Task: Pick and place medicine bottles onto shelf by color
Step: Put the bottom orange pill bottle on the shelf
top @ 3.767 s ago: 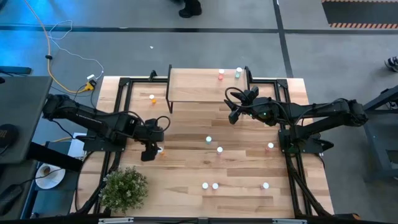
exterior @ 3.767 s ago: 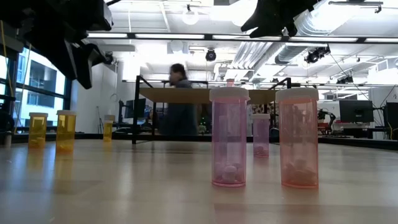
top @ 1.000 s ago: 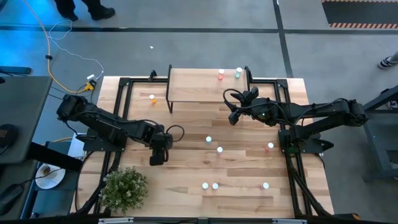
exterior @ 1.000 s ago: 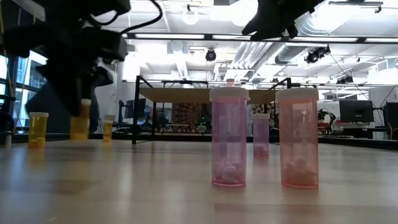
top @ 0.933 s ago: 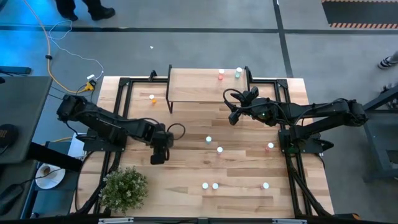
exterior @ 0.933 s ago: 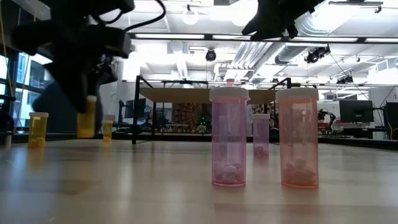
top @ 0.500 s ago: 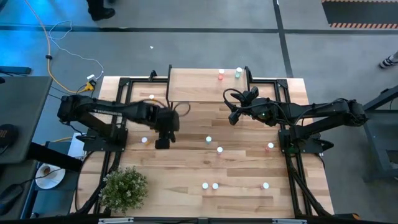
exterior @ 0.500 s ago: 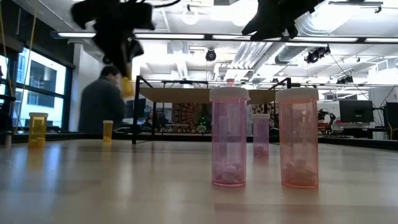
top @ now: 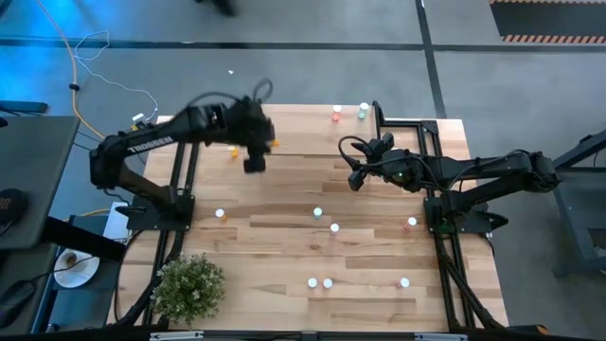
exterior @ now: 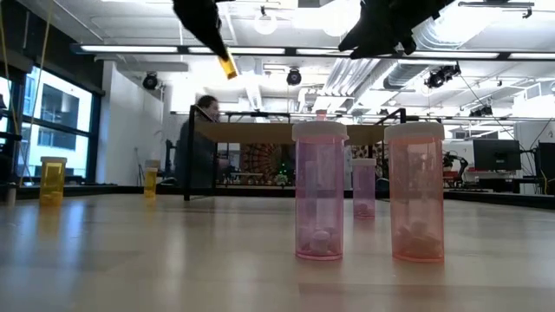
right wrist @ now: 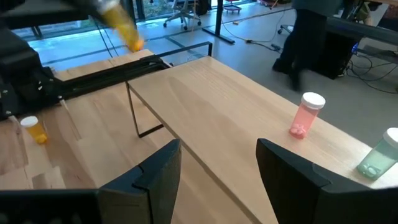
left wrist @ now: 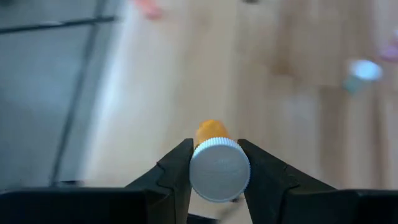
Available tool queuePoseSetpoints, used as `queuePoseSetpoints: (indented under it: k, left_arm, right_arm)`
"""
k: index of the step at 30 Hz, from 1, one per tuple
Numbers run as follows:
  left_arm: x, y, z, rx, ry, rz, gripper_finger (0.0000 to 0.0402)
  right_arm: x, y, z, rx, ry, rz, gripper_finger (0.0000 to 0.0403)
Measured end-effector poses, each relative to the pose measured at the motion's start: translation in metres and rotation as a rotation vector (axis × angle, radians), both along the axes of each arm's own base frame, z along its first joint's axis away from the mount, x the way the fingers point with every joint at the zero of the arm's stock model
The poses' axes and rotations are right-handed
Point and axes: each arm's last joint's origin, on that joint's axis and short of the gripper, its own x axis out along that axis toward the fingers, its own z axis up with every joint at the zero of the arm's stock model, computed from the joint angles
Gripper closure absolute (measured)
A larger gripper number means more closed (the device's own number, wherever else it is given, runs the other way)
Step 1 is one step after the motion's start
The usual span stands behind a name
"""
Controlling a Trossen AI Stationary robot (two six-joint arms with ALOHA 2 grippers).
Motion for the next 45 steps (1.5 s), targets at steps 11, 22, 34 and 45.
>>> queuePoseSetpoints:
  k: [11,22,34,45]
  left_arm:
    - [-0.024,0.050,0.045,0.156,-0.092,0.112,0.0293]
    - [-0.004,0.094,0.040,0.096,-0.029,0.137,0.0293]
    - [0.010,0.128,-0.001,-0.119,0.144,0.139,0.0293]
    - [0.002,0.152,-0.027,-0.264,0.185,0.130,0.0293]
  right_arm:
    - [0.000,0.000,0.000,0.018,-0.015,-0.008,0.0201]
    - [0.000,0.000,0.000,0.030,-0.023,-0.013,0.0201]
    - [0.000,0.000,0.000,0.030,-0.019,-0.013,0.0201]
    - [-0.002,0.000,-0.005,0.058,0.011,-0.025,0.0201]
